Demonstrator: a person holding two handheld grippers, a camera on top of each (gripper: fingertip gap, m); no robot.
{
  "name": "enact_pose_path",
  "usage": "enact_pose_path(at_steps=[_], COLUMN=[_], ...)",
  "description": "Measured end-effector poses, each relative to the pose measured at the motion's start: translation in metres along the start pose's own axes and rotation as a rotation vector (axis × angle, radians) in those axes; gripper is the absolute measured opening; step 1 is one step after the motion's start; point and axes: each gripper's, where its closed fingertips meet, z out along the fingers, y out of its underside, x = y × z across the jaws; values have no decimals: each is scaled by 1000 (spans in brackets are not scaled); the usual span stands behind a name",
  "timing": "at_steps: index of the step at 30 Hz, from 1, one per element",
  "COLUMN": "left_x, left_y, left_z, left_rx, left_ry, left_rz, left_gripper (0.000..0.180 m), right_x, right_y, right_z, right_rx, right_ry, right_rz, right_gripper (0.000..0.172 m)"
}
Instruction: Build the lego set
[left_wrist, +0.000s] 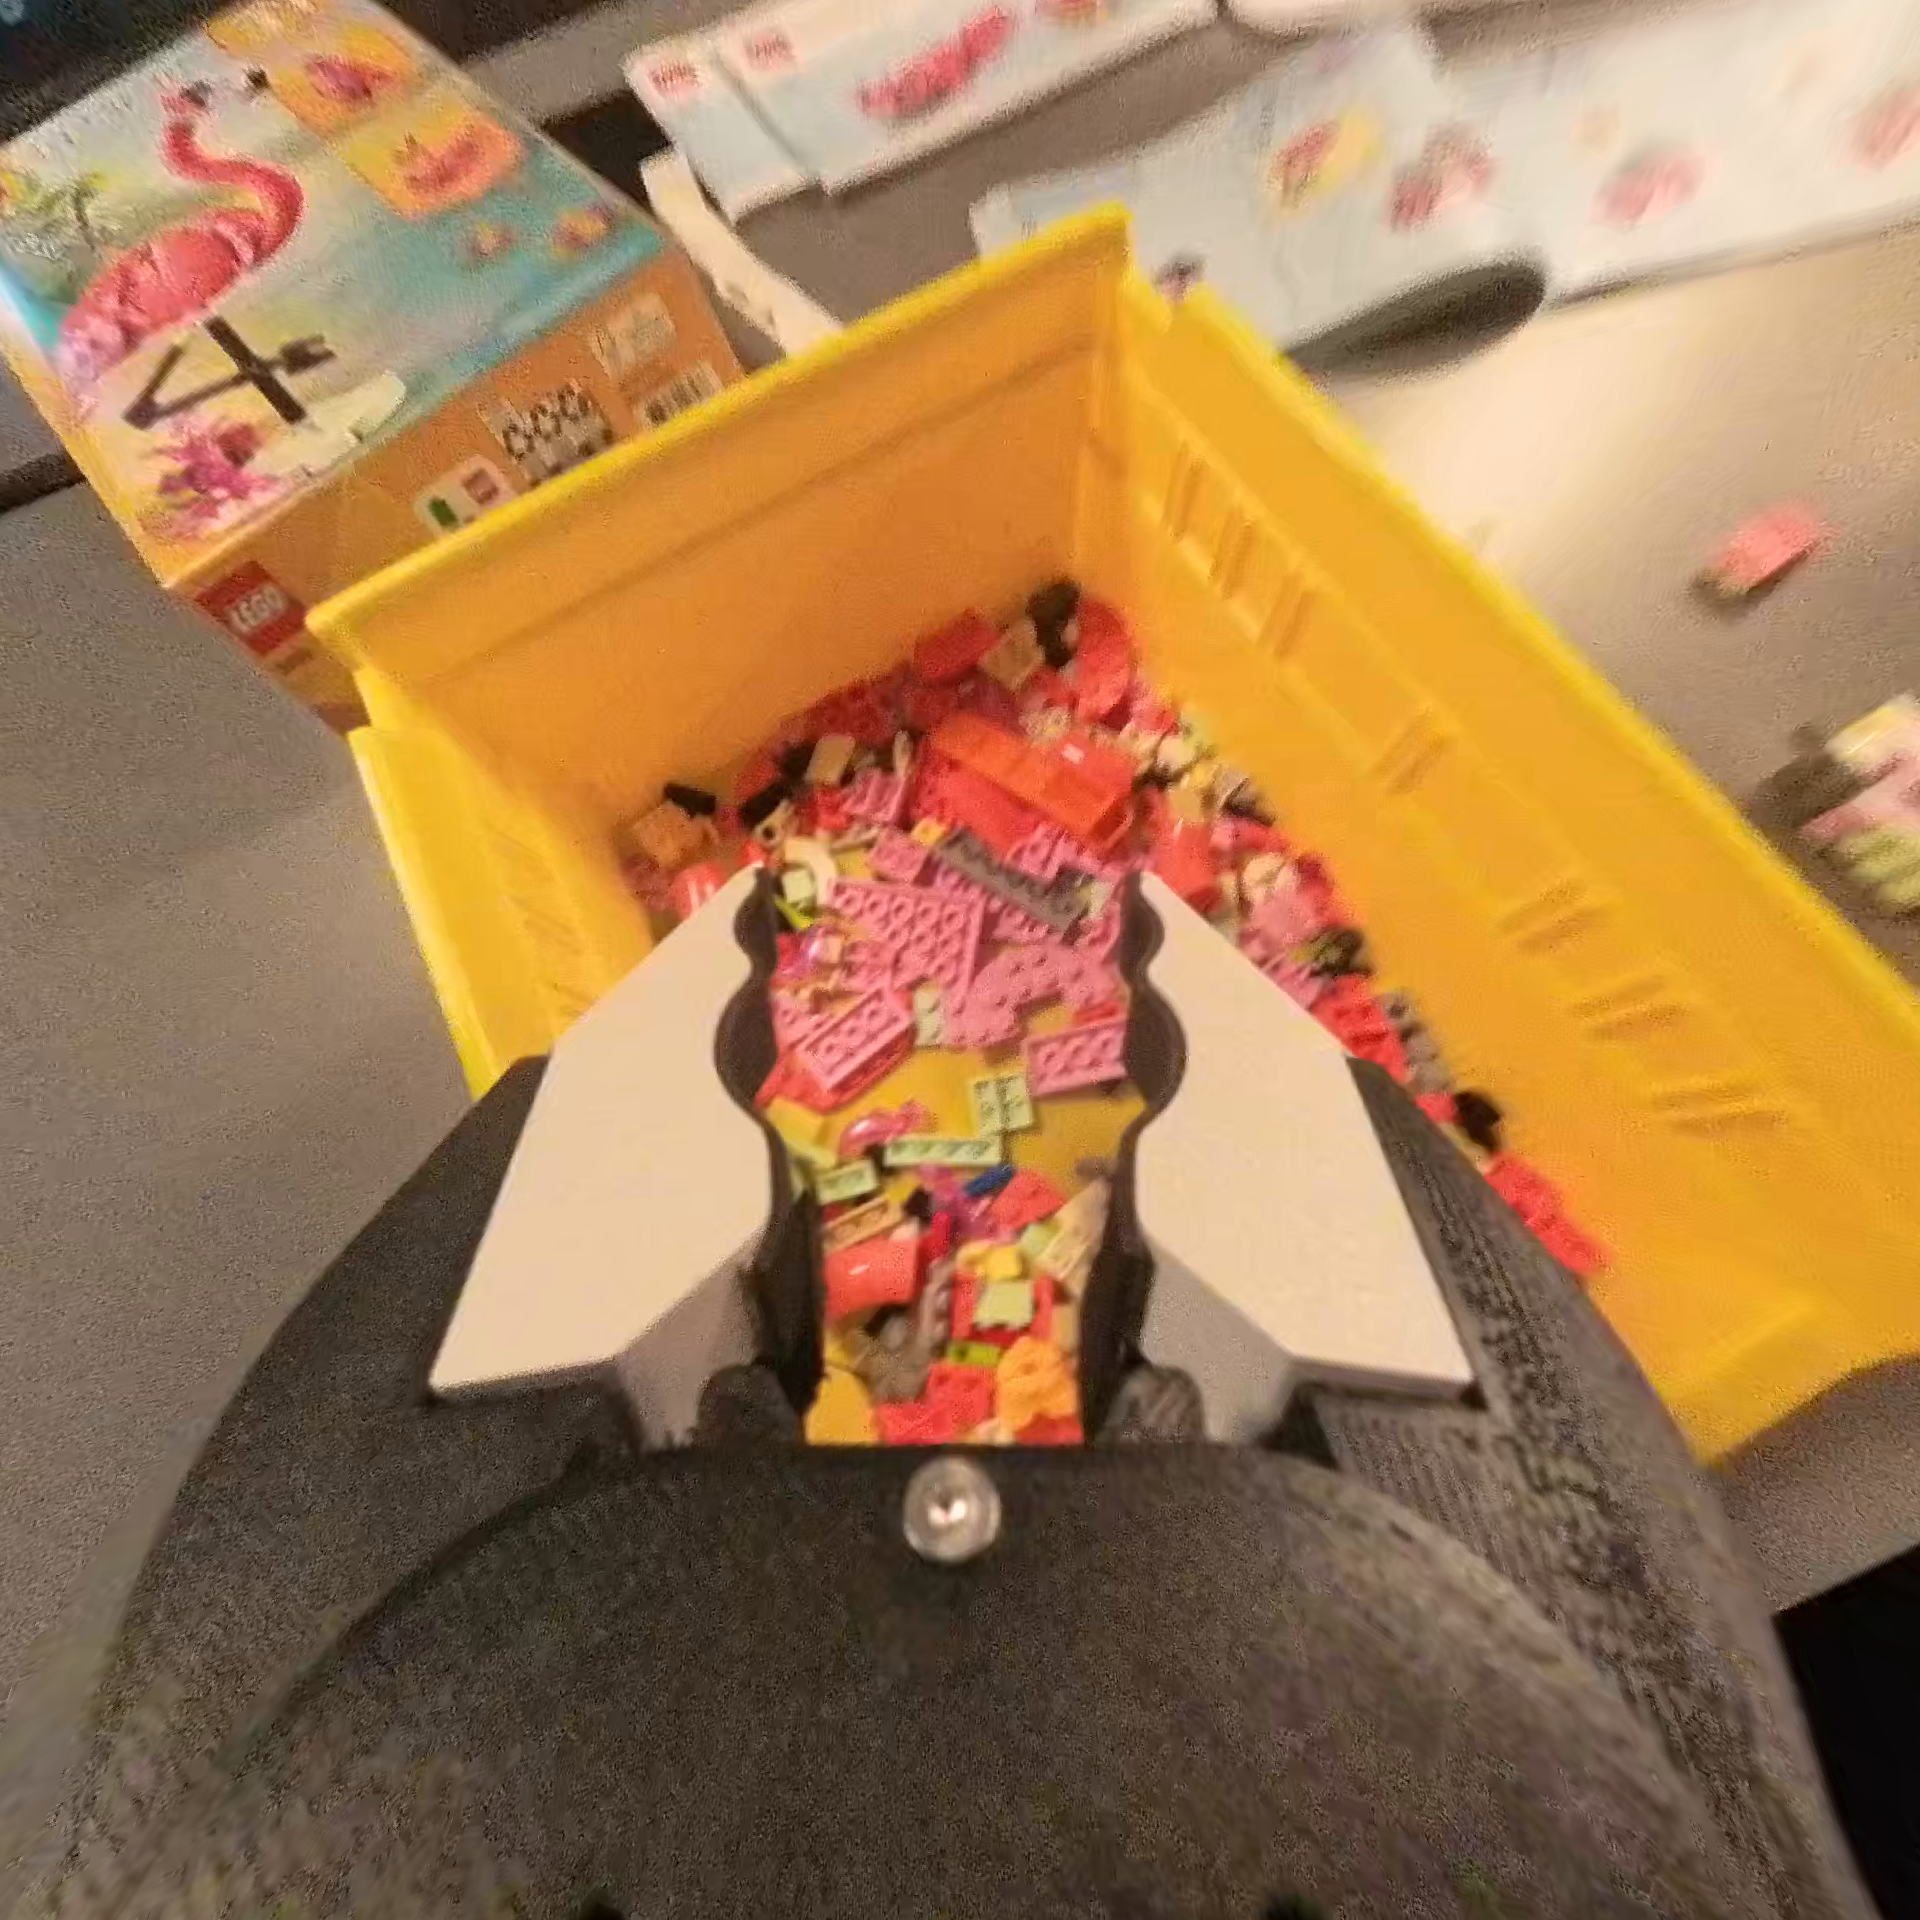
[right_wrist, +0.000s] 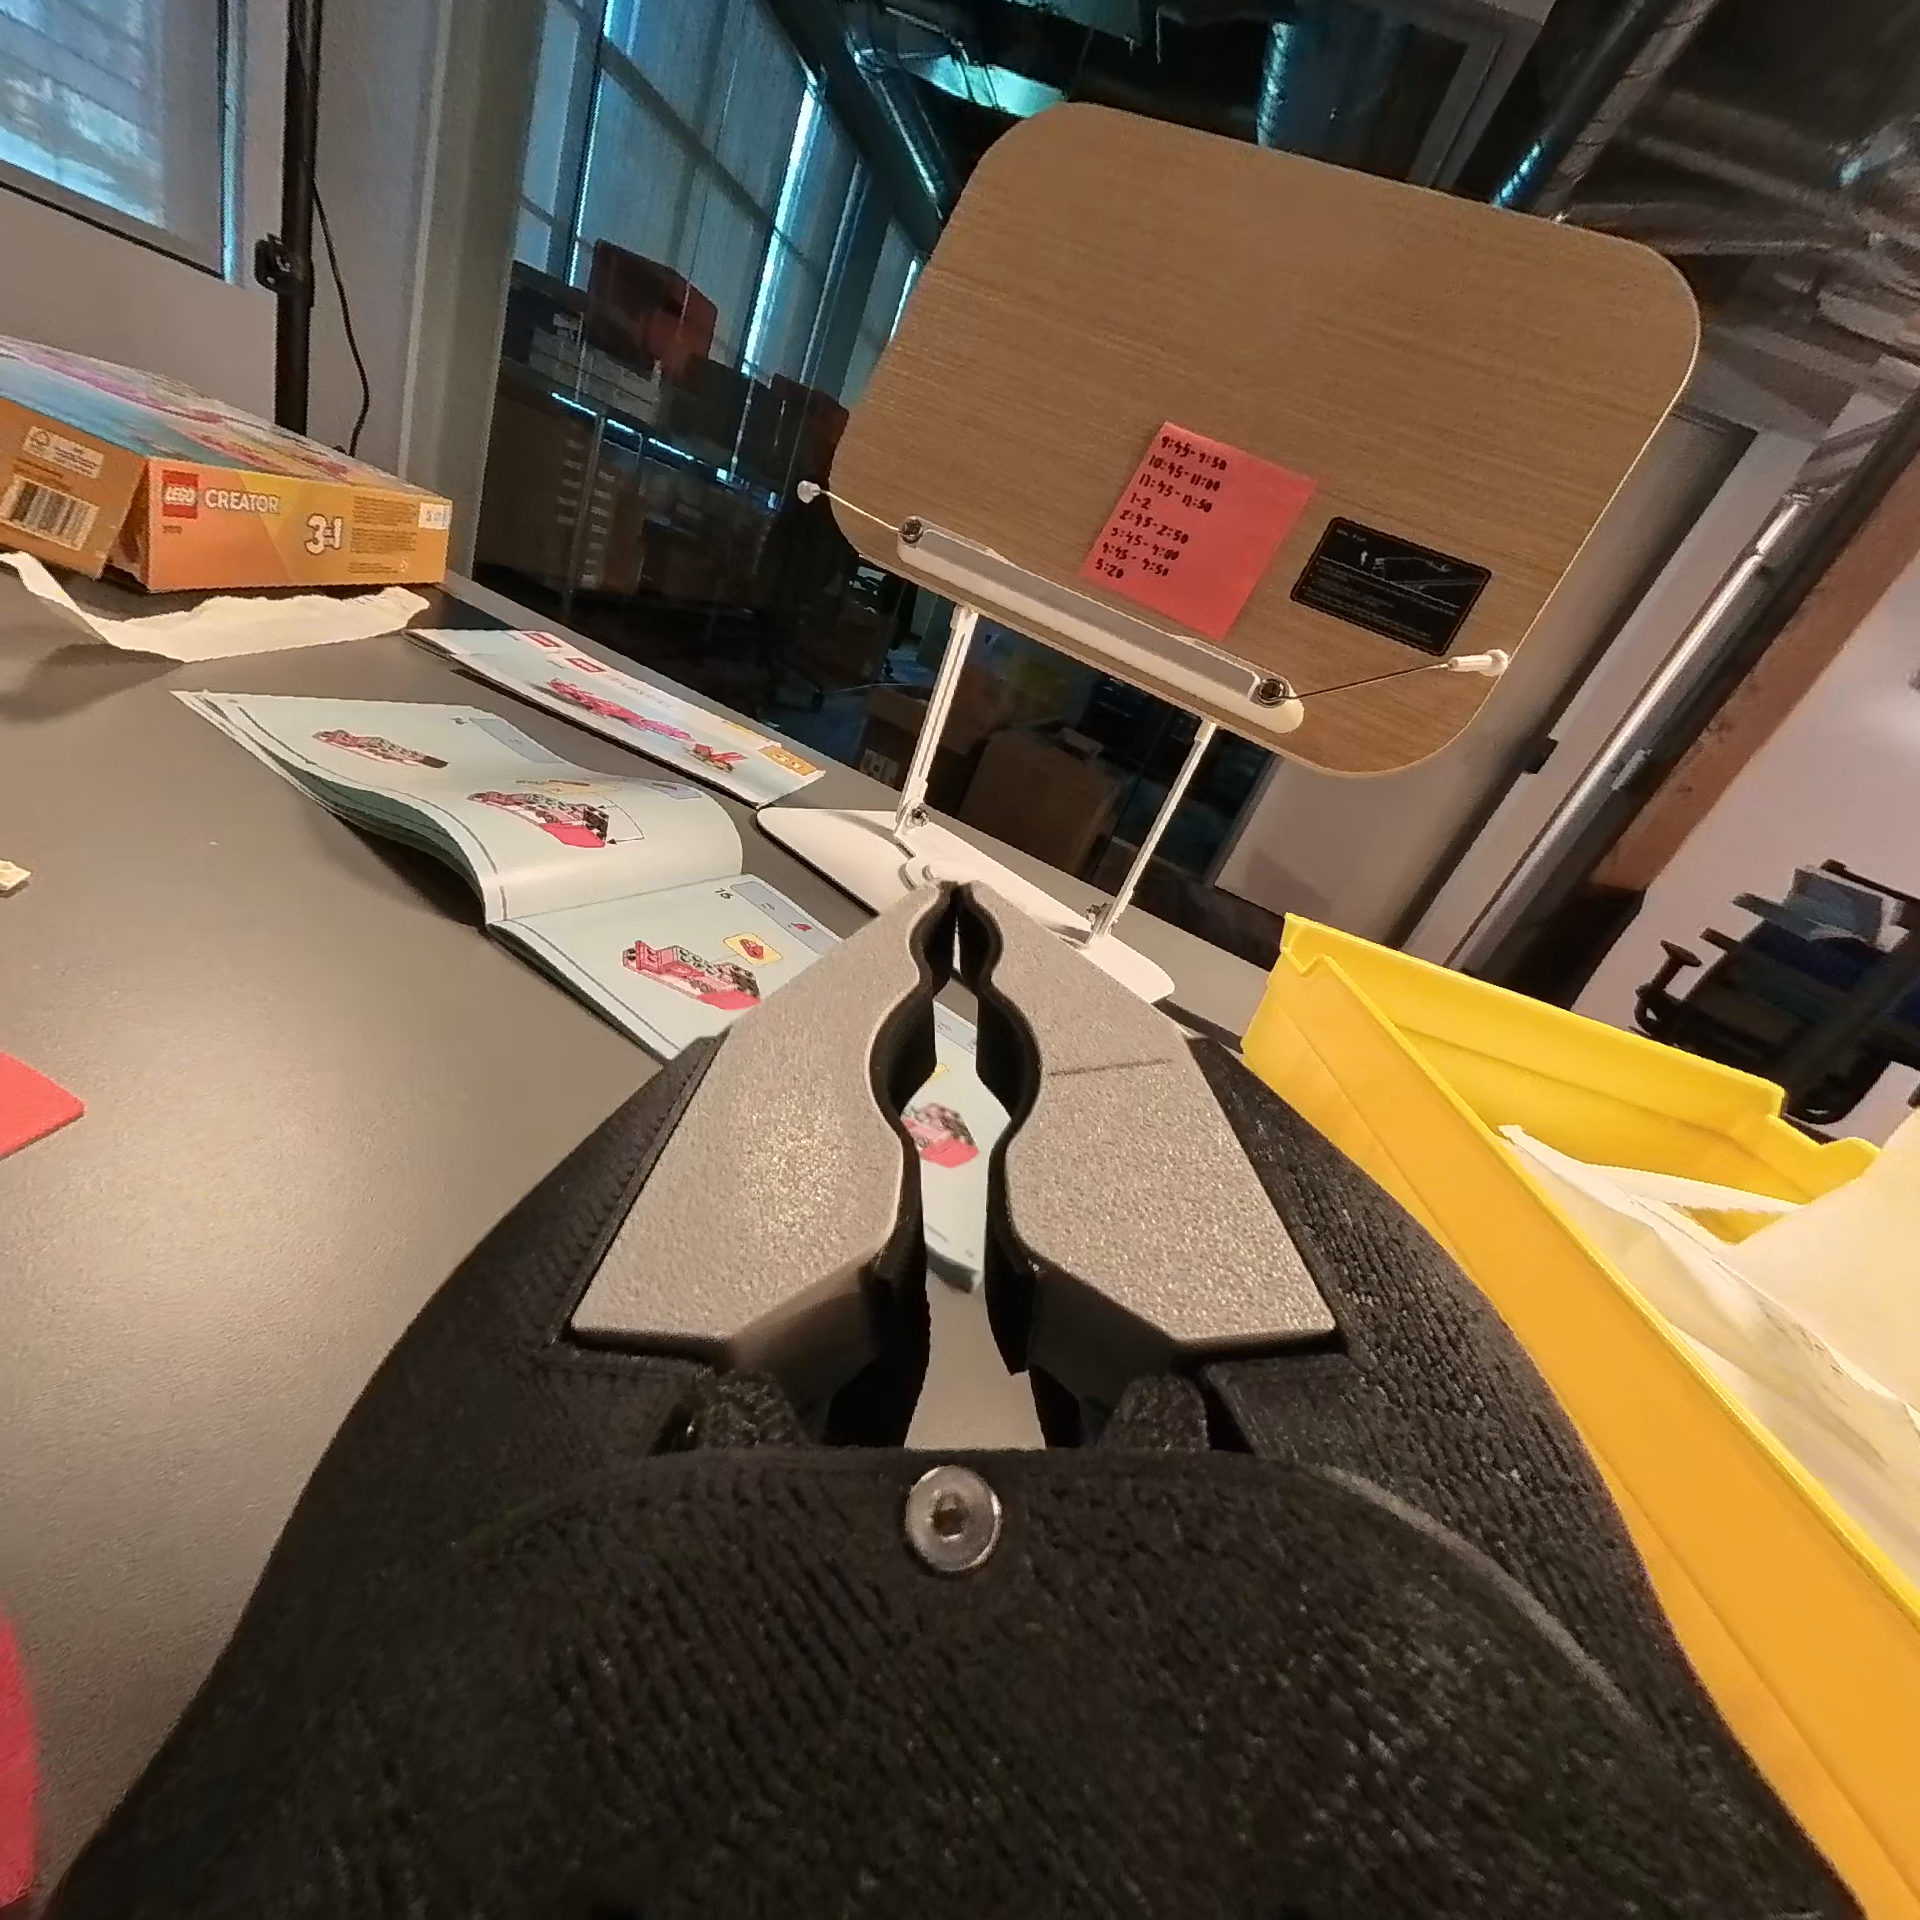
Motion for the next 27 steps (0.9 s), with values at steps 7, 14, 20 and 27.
enact_pose_path(at_steps=[7,14,20,27], left_x=[18,33,26,23], left_y=[-17,5,3,10], left_z=[15,44,46,51], left_rx=[192,148,166,120], left_ry=[88,190,137,51], left_rz=[-10,-57,-32,60], left_gripper=[44,36,34,34], right_x=[15,8,5,2], right_y=[0,-1,-1,-3], right_z=[-6,-2,1,1], right_rx=[14,14,13,19], right_ry=[50,22,11,1], right_rz=[84,54,42,29], right_gripper=[0,0,0,0])
